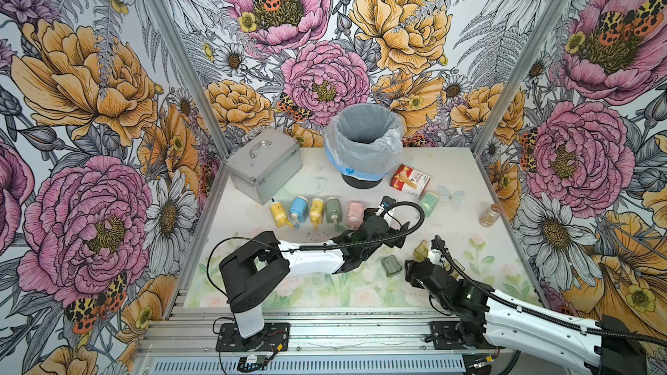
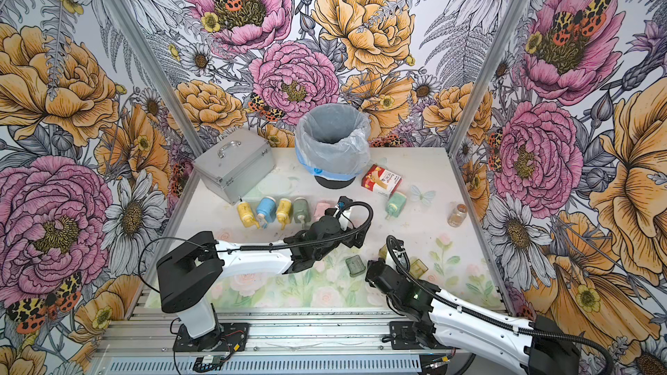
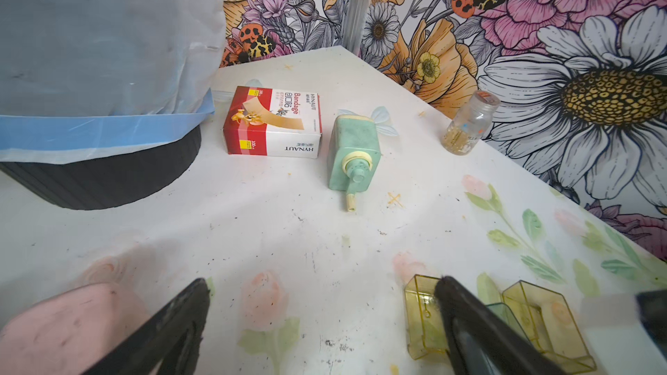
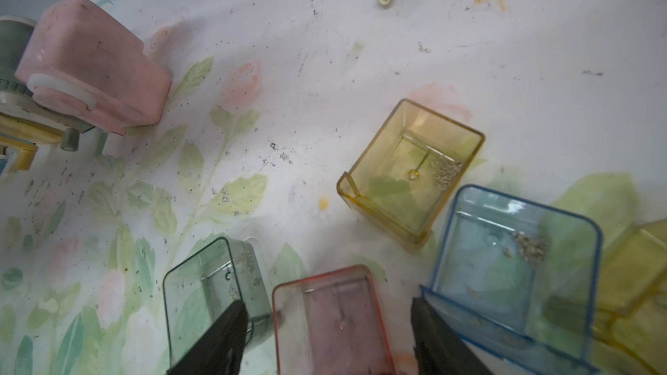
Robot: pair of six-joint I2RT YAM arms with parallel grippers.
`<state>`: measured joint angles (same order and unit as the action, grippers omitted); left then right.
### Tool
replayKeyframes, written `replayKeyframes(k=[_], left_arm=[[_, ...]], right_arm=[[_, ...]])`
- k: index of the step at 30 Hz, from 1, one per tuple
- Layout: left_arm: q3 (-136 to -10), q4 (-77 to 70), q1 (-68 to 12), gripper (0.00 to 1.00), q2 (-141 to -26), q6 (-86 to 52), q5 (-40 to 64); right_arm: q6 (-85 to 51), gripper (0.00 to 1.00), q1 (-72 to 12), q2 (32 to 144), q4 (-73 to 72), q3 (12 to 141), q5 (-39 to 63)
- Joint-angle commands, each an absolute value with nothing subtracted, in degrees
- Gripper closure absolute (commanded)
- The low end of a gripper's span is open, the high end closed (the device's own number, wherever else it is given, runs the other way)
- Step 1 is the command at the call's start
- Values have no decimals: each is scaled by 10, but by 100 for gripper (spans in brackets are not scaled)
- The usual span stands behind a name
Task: Take out the pencil sharpener tray and clean the shavings
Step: Place the container at the center of the board.
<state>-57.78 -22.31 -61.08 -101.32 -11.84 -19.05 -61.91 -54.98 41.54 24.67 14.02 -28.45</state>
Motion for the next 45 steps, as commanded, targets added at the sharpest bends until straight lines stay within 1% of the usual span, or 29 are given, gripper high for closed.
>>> replayKeyframes(k=[1, 7, 9, 19, 24, 29, 37, 43, 45], left_arm=[[-601, -237, -596, 1, -1026, -119, -151], [-616, -246, -585, 1, -1037, -128, -133], [-620, -249, -581, 1, -1059, -132, -126], [-634, -265, -570, 1, -1082, -143, -101], [-641, -273, -566, 1, -1094, -143, -88], [-649, -293, -558, 1, -1109, -150, -64], [-680, -298, -550, 1, -1144, -158, -52], [-703, -301, -544, 1, -1161, -164, -57], [-715, -302, -542, 1, -1167, -165, -52]], right_arm=[[-621, 27, -556, 397, 231, 139, -285], [-617, 27, -555, 387, 231, 140, -285], [-613, 26, -555, 385, 232, 144, -288], [-582, 17, -554, 372, 236, 158, -296], [-560, 12, -551, 334, 240, 159, -300], [-538, 9, -540, 286, 257, 159, -300], [-513, 8, -501, 234, 294, 170, -289], [-507, 9, -458, 201, 320, 189, -264], [-501, 9, -426, 200, 324, 201, -252]])
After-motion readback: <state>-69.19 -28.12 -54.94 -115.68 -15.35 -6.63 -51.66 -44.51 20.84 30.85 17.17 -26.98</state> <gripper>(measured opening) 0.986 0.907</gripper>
